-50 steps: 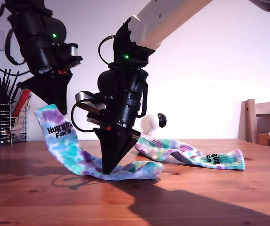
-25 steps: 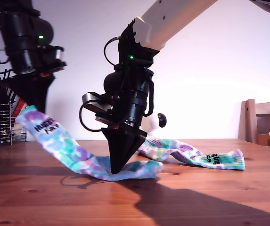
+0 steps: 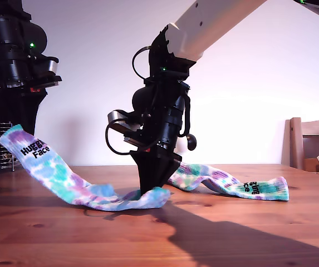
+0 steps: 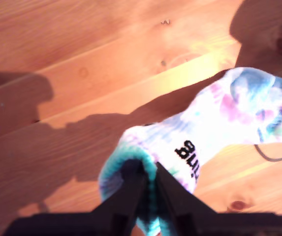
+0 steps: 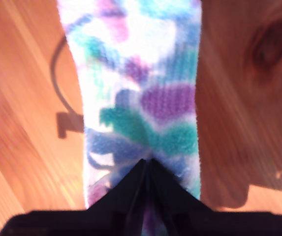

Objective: Fold the socks in front of you. After folding them, place them to the left side.

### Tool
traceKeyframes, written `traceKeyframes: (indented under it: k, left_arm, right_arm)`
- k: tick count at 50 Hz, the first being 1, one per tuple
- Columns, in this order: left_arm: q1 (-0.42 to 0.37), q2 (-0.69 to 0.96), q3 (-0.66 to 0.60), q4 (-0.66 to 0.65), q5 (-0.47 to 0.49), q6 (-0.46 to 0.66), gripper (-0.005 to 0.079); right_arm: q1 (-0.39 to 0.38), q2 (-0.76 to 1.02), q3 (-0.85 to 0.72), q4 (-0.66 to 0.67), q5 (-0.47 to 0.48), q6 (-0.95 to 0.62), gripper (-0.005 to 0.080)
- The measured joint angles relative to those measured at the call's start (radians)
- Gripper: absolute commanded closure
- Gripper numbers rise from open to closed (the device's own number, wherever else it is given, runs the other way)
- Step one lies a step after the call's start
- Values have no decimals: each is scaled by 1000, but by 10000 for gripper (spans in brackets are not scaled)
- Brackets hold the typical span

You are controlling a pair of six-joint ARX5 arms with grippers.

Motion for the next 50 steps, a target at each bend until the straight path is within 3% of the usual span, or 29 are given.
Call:
traceKeyframes:
  k: [15,26,39,50]
  left_arm:
    - [-17,0,0,19,48,0,762]
    - [-35,-1,0,21,49,0,762]
    - [-34,-68,0,22,49,0,762]
    - [-34,-83,0,21,49,0,762]
  right_arm:
    - [22,0,0,111,-37,0,763]
    - [63,0,0,118,-38,5,763]
    - [77,0,0,121,19,13,763]
    - [66,0,0,4,30,23,763]
